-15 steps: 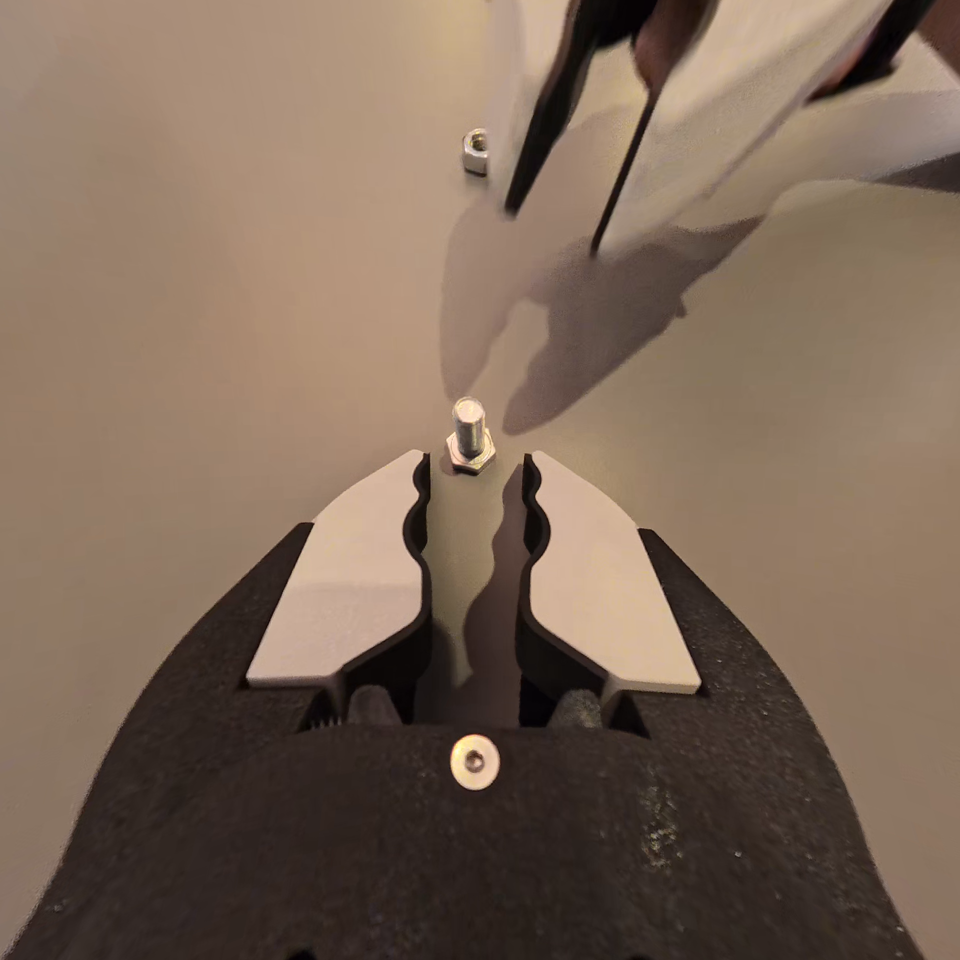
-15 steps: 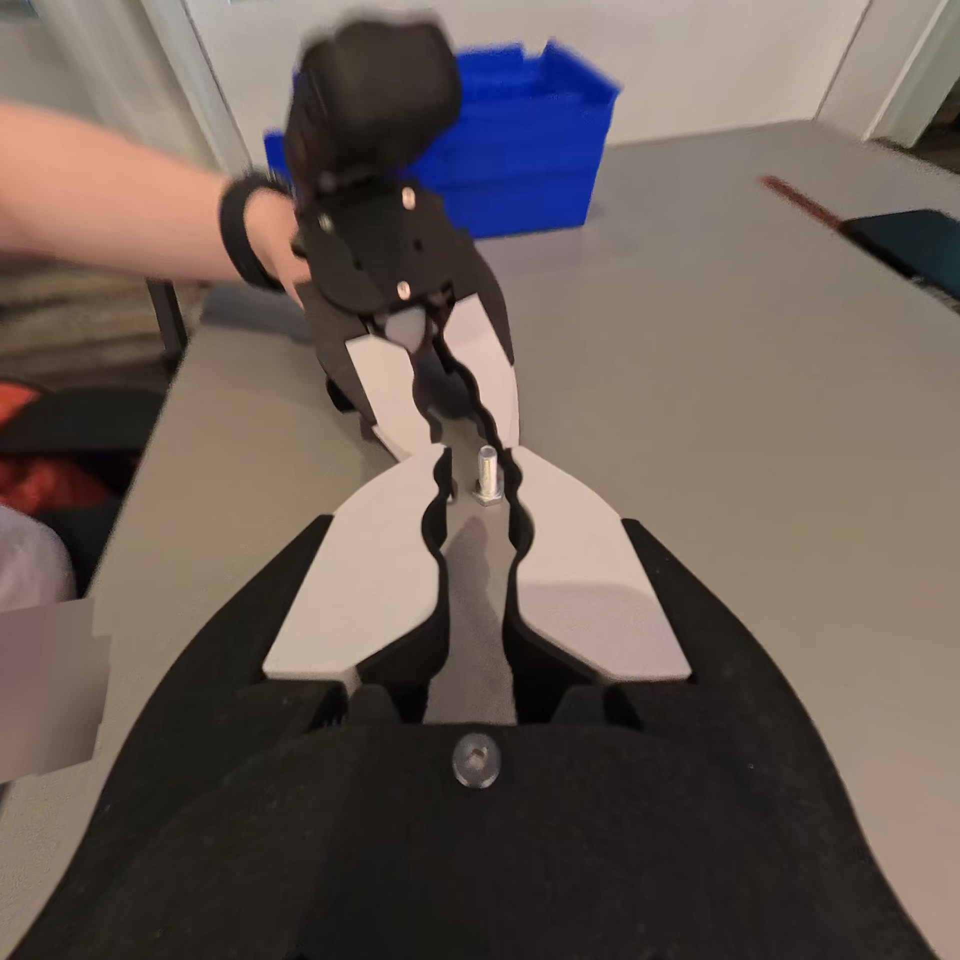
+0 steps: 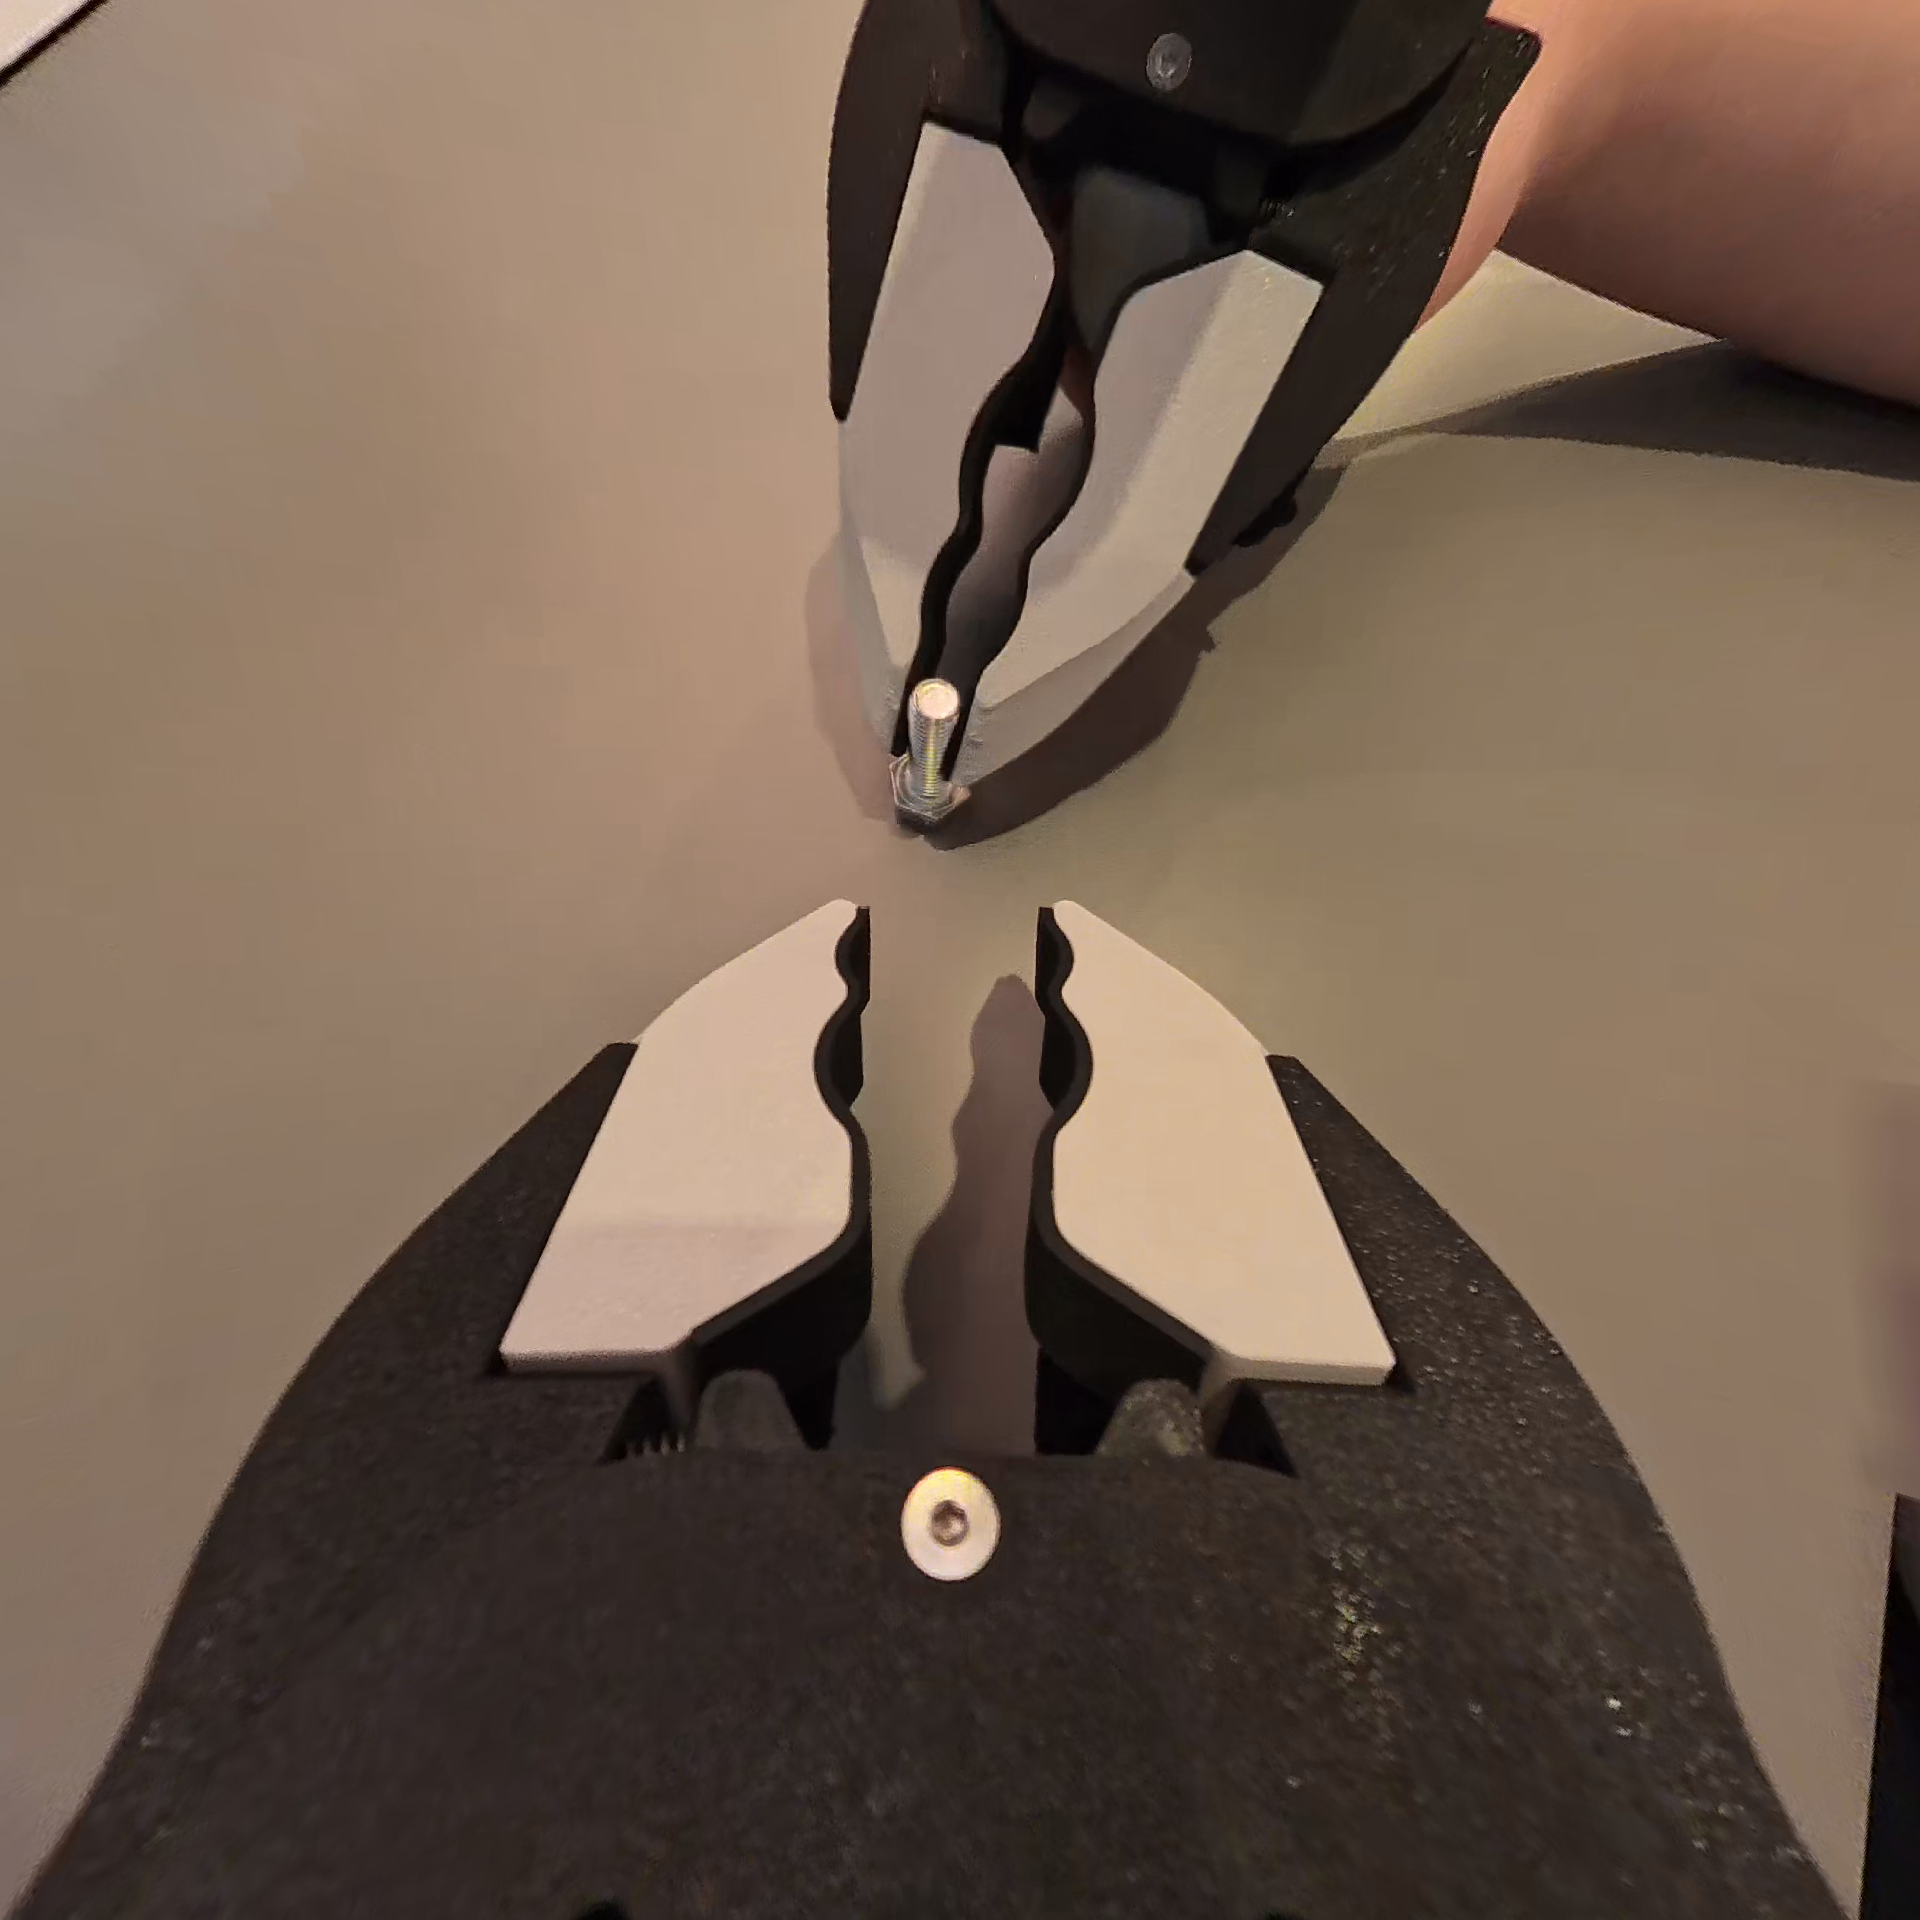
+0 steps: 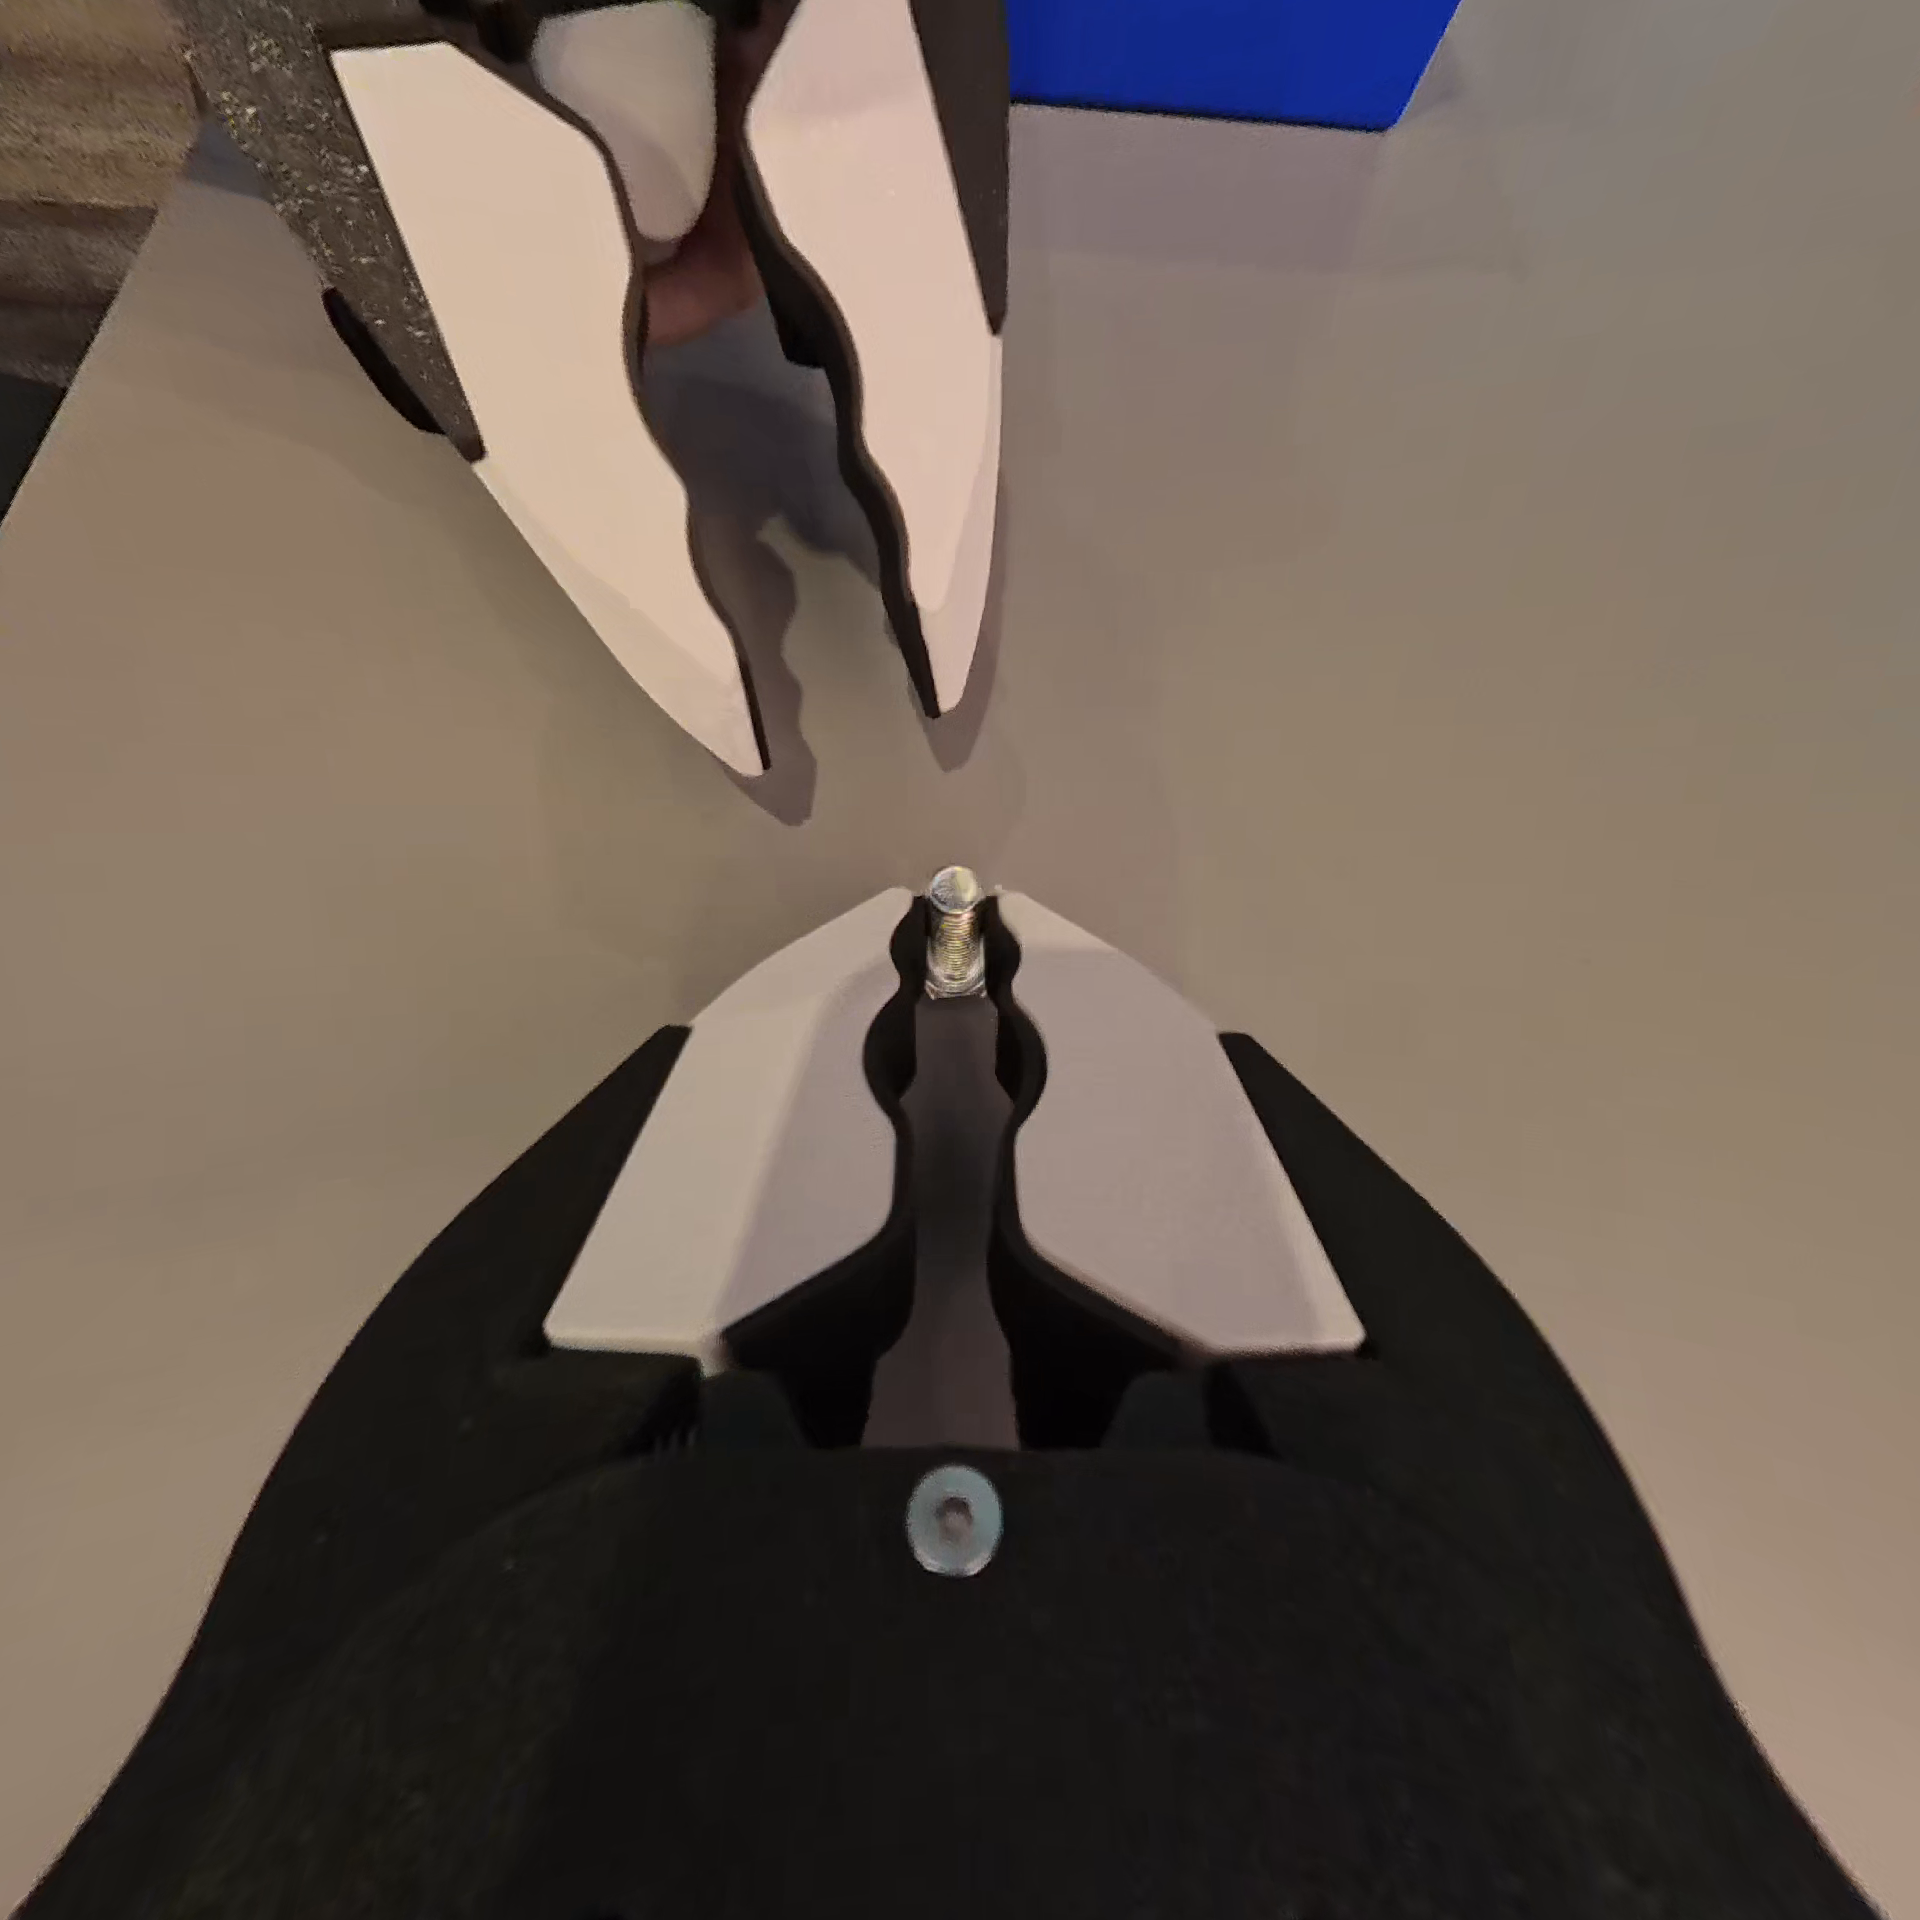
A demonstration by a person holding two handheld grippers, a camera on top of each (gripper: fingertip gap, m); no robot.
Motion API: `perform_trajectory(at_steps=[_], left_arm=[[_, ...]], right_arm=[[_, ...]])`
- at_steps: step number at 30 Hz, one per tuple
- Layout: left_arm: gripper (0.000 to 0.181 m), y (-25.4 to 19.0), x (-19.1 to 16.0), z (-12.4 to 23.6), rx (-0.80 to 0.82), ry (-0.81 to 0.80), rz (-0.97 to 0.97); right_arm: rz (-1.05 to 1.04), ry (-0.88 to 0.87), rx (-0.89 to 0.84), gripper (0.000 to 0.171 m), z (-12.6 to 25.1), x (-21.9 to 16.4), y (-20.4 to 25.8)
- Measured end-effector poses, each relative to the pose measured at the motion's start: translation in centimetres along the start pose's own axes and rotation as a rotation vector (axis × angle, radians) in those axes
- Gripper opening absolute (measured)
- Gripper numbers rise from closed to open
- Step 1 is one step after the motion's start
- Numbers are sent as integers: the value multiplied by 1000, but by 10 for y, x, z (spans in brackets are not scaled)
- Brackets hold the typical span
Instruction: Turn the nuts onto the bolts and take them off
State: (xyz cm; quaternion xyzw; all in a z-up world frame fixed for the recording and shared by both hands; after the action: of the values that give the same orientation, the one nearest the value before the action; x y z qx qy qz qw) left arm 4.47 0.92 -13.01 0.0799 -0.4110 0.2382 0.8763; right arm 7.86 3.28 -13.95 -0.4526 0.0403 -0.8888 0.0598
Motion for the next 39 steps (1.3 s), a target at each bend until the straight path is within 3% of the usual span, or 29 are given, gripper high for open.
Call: perform_trajectory(at_steps=[5,9,14,39], left_arm=[[32,9,12,5,48,-69,5],[43,7,51,14,46,-223,54],[41,-8,87,18,64,-313,-8],[18,-16,98,2,63,-345,-14]], right_arm=[[-104,-95,-5,9,24,29,-8],[-249,-253,62,9,57,67,-12],[-223,-251,-2,9,71,69,-15],[-189,-302,-19,9,85,74,-5]])
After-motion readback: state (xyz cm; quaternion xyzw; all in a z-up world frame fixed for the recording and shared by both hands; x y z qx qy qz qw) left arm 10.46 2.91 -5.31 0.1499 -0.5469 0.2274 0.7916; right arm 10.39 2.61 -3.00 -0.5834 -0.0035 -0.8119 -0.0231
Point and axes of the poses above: each gripper's, where its closed fingertips meet, z back along the fingers, x out of its top, y = z × x across the jaws, the point moved 1 cm from there along z, back along the fingers, and after that the axes turned 4 degrees about z, right-handed, at the moved point
